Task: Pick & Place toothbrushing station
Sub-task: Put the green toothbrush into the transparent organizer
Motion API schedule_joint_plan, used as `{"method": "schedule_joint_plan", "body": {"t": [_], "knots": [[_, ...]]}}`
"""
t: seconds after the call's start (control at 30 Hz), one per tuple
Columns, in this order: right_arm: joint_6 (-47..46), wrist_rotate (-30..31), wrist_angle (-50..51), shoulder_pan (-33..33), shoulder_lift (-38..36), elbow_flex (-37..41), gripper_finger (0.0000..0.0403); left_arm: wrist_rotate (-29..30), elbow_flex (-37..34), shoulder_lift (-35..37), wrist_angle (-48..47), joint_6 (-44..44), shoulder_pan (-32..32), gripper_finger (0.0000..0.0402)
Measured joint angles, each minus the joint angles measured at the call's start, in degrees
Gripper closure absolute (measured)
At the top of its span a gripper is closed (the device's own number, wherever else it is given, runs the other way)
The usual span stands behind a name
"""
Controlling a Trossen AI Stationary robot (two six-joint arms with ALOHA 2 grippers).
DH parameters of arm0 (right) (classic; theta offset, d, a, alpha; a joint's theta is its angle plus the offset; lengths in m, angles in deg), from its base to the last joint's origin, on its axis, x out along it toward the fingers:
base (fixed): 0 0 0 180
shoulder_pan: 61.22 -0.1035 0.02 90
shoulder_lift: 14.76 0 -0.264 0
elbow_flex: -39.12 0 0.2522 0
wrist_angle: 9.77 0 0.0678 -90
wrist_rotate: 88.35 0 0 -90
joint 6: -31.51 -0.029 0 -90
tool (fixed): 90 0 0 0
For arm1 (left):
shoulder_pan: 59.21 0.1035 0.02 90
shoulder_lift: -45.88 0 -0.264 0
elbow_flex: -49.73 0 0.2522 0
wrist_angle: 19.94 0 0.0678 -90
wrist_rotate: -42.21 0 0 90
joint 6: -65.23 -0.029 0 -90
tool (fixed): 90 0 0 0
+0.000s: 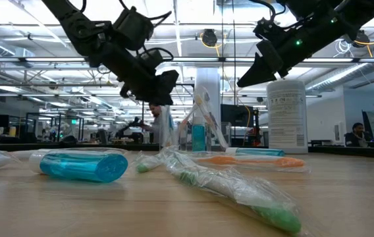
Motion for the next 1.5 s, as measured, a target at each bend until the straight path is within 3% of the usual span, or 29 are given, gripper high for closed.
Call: {"method": "schedule_joint_plan", "body": {"t": [0.1, 0.23, 0.43, 0.67, 0.87, 1.17, 1.5], "knots": [[0.00, 0.00, -0.01, 0.00, 0.01, 0.00, 0.0314, -5.48, 0.00, 0.00, -3.35, 1.72, 0.76, 0.0249], [-0.02, -0.02, -0.21, 0.00, 0.00, 0.00, 0.0314, -5.44, -0.02, 0.83, -9.52, 1.26, 0.88, 0.0243], [-0.04, -1.00, -0.05, 0.00, 0.00, -0.01, 0.0314, -5.70, 2.45, 8.76, -20.94, 2.56, -0.70, 0.0243], [-0.08, -14.64, -0.29, -0.03, 0.00, 0.01, 0.0314, -8.39, 3.13, 20.36, -31.27, 0.64, -4.01, 0.0243], [-2.12, -24.11, -5.12, -0.47, 0.72, -0.01, 0.0314, -10.25, 3.13, 24.32, -37.73, 5.54, -7.22, 0.0243], [-7.71, -25.92, -7.79, -5.83, 3.26, -0.01, 0.0314, -10.22, 3.13, 23.28, -38.51, 6.08, -10.54, 0.0243], [-11.31, -25.28, -13.11, -11.65, 3.26, -0.01, 0.0314, -9.50, 3.13, 23.04, -32.99, 3.41, -9.10, 0.0243]]}}
